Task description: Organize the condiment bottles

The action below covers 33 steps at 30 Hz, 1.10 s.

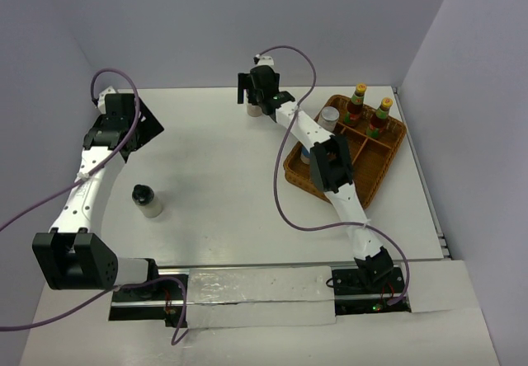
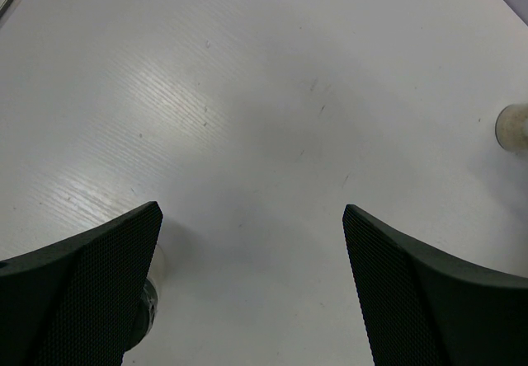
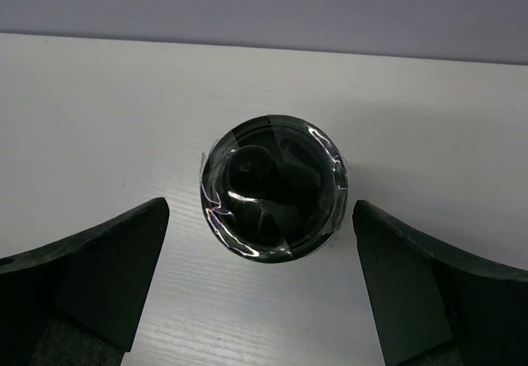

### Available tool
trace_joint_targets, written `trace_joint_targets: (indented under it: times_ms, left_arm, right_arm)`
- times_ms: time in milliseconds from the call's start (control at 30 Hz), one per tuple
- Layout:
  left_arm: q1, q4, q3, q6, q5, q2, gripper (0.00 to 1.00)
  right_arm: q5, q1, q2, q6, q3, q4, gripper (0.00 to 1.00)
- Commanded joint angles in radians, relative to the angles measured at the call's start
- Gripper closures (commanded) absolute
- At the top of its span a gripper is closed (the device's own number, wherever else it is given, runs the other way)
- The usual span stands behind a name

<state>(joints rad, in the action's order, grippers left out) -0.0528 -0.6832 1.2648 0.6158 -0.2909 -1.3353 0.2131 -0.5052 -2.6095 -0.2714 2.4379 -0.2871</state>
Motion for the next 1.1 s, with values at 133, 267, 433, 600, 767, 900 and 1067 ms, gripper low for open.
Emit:
trace_joint_targets:
  times_ms: [133, 267, 433, 600, 767, 900, 1067]
  left_arm:
    - [-0.007, 0.053, 0.007, -0.019, -0.001, -0.021, 0.01]
    - [-0.007, 0.057, 0.008, -0.021, -0.001, -0.026, 0.00]
    - [-0.007, 0.060, 0.010, -0.024, -0.001, -0.034, 0.00]
    - [-0.007, 0.063, 0.010, -0.027, 0.006, -0.042, 0.00]
    - [-0.007, 0.059, 0.008, -0.031, 0.000, -0.041, 0.00]
    - [-0.007, 0.059, 0.005, -0.033, -0.003, -0.039, 0.00]
    - [-0.007, 0.058, 0.005, -0.032, -0.004, -0.041, 0.00]
  right_arm:
    - [0.083, -0.033, -0.033, 0.001, 0.067, 0.081, 0.01]
    - [0.092, -0.038, -0.043, 0.001, 0.075, 0.085, 0.02]
    - [0.139, -0.041, -0.047, 0.001, 0.059, 0.095, 0.02]
    - [0.164, -0.042, -0.046, 0.001, 0.050, 0.105, 0.03]
    - [0.201, -0.043, -0.046, 0.001, 0.048, 0.140, 0.06]
    - [0.197, -0.043, -0.048, 0.001, 0.053, 0.153, 0.10]
    - [0.185, -0.044, -0.053, 0.001, 0.054, 0.147, 0.21]
